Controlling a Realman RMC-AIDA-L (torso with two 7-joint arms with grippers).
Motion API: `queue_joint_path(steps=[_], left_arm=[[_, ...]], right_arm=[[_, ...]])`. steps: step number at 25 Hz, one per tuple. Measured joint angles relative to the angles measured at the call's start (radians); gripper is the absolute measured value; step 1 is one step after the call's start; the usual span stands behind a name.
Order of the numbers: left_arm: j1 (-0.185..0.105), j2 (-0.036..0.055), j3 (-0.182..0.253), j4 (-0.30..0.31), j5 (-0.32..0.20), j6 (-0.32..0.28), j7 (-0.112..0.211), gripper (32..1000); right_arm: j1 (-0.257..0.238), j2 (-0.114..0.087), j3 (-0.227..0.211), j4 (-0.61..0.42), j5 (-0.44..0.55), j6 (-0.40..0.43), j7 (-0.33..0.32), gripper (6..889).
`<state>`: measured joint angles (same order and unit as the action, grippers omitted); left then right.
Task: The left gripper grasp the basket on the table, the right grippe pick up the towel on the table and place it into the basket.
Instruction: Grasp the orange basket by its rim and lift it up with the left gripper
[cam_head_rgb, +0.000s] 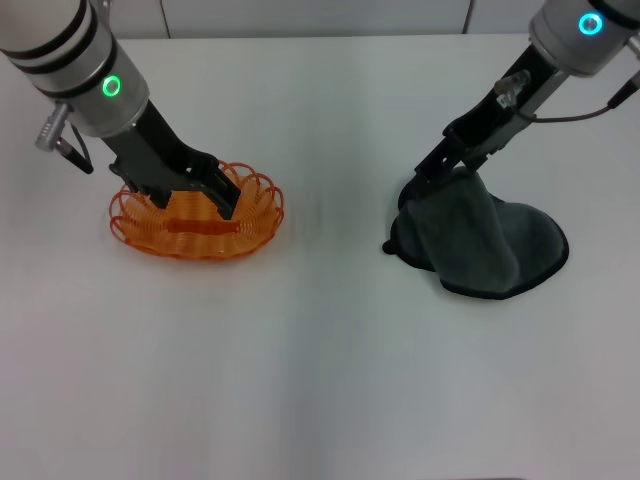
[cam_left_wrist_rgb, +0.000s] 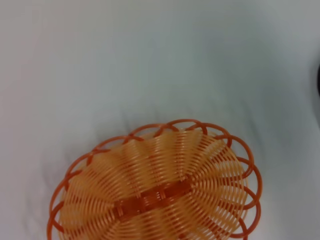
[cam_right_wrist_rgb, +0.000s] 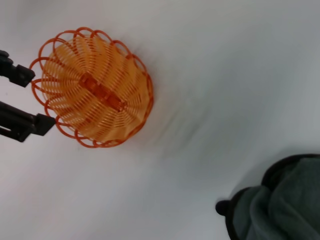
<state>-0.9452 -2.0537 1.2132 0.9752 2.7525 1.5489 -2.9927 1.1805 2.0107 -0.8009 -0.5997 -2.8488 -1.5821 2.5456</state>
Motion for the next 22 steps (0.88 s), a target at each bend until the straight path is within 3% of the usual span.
queue_joint_path(steps=[22], left_arm=[[-0.011, 0.0028, 0.000, -0.023, -0.001, -0.003, 0.000, 878]], right_arm=[[0.008, 0.009, -0.001, 0.000, -0.001, 0.008, -0.007, 868]])
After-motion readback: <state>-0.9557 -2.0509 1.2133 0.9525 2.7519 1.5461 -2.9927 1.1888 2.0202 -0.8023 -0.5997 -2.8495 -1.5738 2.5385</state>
